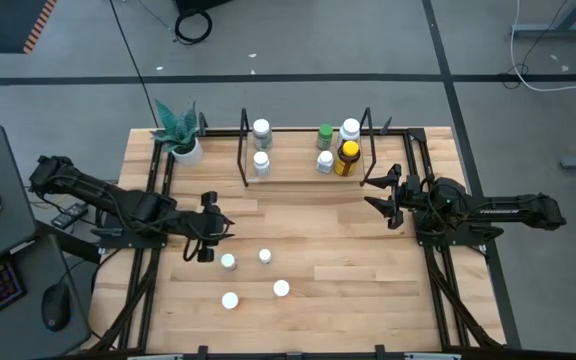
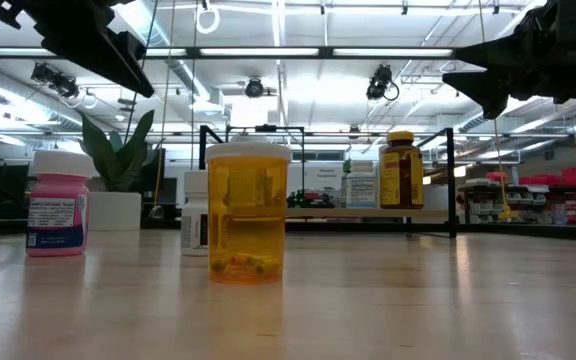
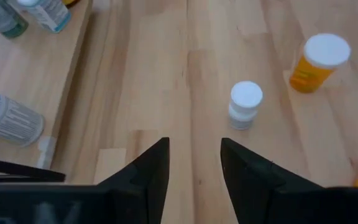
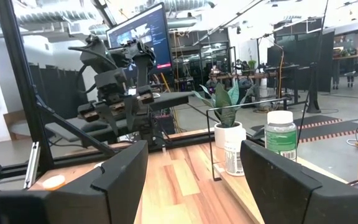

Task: Pick and place medicine bottles onto shelf by color
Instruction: Put the pink medicine bottle on the shelf

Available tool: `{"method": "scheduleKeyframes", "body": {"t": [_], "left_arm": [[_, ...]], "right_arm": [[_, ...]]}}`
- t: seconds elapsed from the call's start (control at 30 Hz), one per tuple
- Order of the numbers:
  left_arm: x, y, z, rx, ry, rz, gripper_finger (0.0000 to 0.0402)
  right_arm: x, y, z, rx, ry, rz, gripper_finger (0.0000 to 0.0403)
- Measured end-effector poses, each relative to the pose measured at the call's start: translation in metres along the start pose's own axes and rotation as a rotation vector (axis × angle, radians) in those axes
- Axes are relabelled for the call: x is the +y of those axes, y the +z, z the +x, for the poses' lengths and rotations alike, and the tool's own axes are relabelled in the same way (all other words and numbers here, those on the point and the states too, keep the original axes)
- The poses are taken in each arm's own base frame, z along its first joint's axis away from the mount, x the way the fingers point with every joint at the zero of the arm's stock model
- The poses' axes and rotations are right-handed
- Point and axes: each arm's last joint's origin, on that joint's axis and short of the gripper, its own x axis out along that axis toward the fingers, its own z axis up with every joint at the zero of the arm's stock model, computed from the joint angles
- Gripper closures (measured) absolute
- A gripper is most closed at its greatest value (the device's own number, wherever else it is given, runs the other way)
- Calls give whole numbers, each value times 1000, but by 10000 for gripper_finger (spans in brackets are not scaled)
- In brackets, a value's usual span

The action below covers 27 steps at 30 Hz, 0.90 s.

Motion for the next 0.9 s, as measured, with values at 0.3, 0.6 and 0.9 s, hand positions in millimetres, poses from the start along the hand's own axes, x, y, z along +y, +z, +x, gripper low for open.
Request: {"method": "scheduleKeyframes", "body": {"t": [0.3,0.6,0.9], "left_arm": [[1,-1,1,8,6,8,233],[3,7,-10,83,-36,-126,234],[-1,4,-26,220,-37,-117,245]], "right_arm": [[0,0,0,0,-1,0,138],[0,0,0,0,-1,0,138],[0,0,0,0,-1,0,138]]}}
